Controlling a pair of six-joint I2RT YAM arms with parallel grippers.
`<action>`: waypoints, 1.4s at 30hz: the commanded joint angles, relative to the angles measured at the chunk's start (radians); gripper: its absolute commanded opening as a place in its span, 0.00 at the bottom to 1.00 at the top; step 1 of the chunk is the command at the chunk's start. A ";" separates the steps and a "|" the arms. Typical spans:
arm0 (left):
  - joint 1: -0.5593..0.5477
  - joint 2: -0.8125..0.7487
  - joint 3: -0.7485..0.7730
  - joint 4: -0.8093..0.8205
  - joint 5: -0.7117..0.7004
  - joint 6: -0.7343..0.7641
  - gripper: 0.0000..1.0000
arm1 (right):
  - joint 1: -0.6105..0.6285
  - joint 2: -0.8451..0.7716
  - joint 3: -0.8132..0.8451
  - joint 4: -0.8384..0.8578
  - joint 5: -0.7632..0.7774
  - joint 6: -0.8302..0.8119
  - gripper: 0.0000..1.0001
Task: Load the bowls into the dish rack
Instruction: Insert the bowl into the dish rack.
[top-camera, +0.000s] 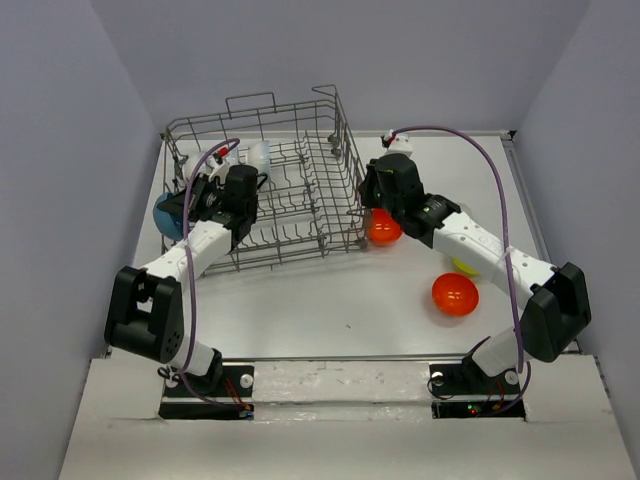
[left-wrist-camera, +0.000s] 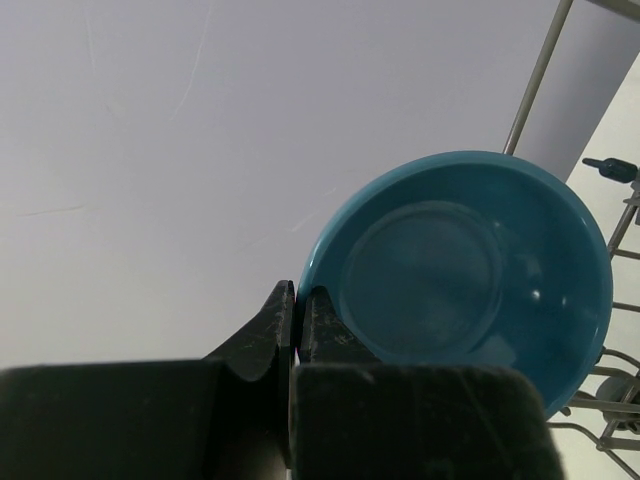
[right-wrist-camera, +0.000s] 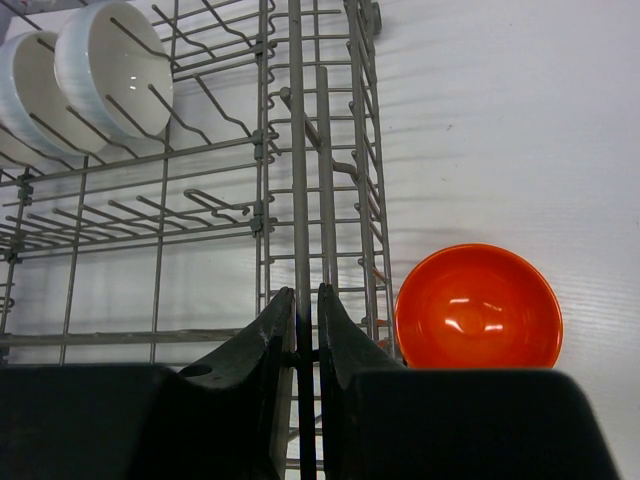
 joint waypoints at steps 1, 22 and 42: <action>-0.015 -0.030 -0.009 0.119 -0.053 0.085 0.00 | -0.050 0.004 -0.049 -0.078 0.076 0.052 0.01; -0.056 0.029 -0.038 0.121 -0.062 0.065 0.00 | -0.050 -0.007 -0.058 -0.077 0.064 0.052 0.01; -0.089 -0.011 -0.083 0.219 -0.053 0.191 0.00 | -0.059 -0.015 -0.066 -0.069 0.052 0.052 0.01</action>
